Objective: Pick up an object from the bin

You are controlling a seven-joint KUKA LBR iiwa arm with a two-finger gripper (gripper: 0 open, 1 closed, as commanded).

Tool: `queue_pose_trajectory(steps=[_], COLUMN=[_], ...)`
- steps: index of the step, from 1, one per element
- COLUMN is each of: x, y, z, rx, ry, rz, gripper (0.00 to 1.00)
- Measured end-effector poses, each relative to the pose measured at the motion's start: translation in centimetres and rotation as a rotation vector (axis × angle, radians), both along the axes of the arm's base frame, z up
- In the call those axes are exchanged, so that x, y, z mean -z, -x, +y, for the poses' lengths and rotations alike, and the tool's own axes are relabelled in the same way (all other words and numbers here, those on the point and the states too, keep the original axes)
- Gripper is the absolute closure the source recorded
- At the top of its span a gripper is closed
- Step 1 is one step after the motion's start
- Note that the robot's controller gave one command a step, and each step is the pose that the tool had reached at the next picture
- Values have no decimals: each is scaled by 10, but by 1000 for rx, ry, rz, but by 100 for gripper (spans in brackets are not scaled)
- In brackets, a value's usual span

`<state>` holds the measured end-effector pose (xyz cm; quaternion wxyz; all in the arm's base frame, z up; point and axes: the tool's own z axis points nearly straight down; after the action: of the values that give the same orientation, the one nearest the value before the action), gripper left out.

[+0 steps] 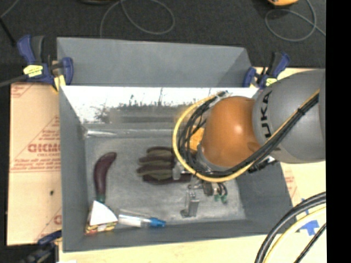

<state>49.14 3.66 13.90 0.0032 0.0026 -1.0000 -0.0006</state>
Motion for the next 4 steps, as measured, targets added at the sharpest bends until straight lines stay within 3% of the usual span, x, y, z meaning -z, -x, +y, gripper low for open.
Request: queue_pose_trajectory(steps=[1,2,3,4], x=[-4,-4,5,-1], y=[-2,-6,-45,-71], z=[0,2,19,36], rx=[1,1,-12,25], ry=[-1,0,0,-1], rz=[-8,-5,-11,-8], gripper=[0,0,0,0])
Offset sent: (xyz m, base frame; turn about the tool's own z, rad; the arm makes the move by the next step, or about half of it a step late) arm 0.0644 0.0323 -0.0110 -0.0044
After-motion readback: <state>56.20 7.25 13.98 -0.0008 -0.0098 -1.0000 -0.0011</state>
